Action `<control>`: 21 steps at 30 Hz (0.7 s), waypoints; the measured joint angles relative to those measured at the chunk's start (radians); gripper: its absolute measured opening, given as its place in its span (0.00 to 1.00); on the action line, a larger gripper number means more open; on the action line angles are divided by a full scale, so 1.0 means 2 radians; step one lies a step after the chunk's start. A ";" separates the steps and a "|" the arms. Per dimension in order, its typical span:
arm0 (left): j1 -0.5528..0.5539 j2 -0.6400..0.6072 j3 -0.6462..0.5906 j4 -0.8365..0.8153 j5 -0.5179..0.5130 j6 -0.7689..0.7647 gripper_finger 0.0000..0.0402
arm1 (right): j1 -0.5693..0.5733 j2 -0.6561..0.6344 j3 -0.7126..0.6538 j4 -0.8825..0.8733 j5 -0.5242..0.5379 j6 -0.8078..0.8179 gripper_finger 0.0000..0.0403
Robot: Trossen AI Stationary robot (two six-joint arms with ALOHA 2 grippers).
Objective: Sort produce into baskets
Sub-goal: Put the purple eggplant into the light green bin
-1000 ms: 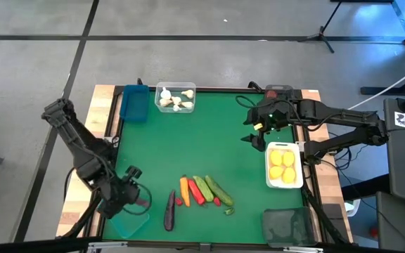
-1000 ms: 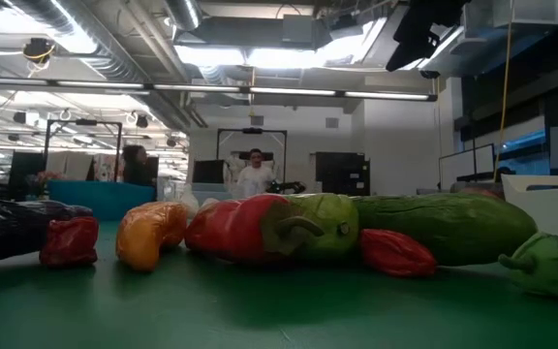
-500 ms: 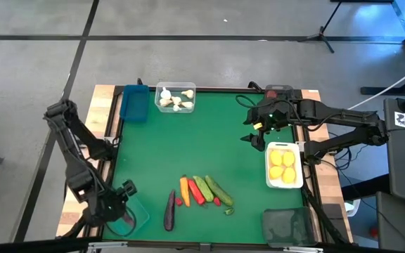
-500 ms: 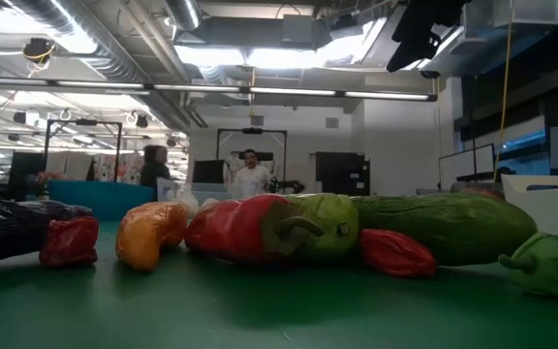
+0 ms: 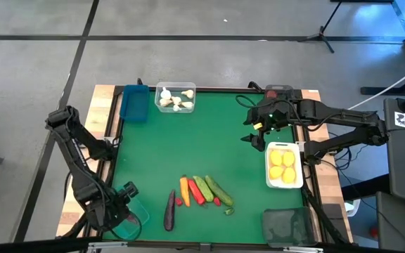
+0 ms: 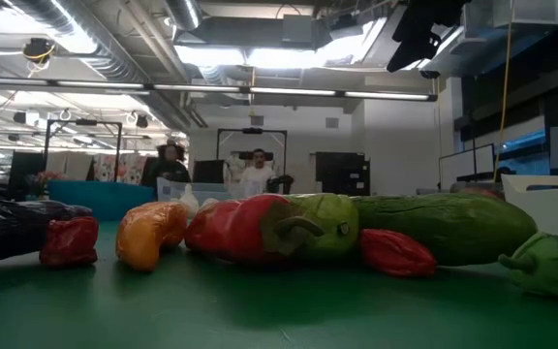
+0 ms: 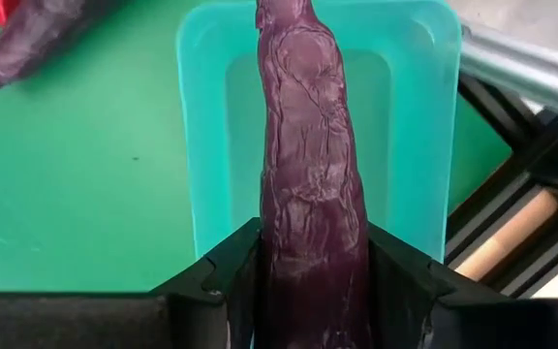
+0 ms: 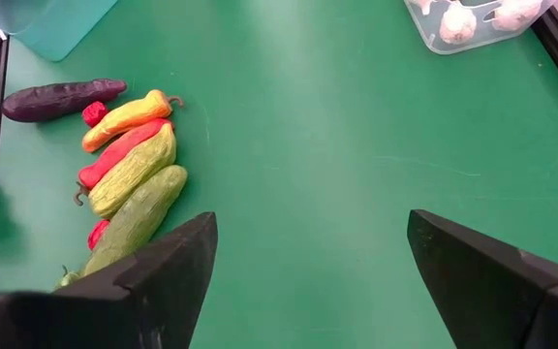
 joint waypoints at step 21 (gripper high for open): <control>-0.023 -0.002 -0.047 0.018 0.012 0.037 0.36 | 0.000 0.000 0.000 -0.001 0.000 0.000 0.83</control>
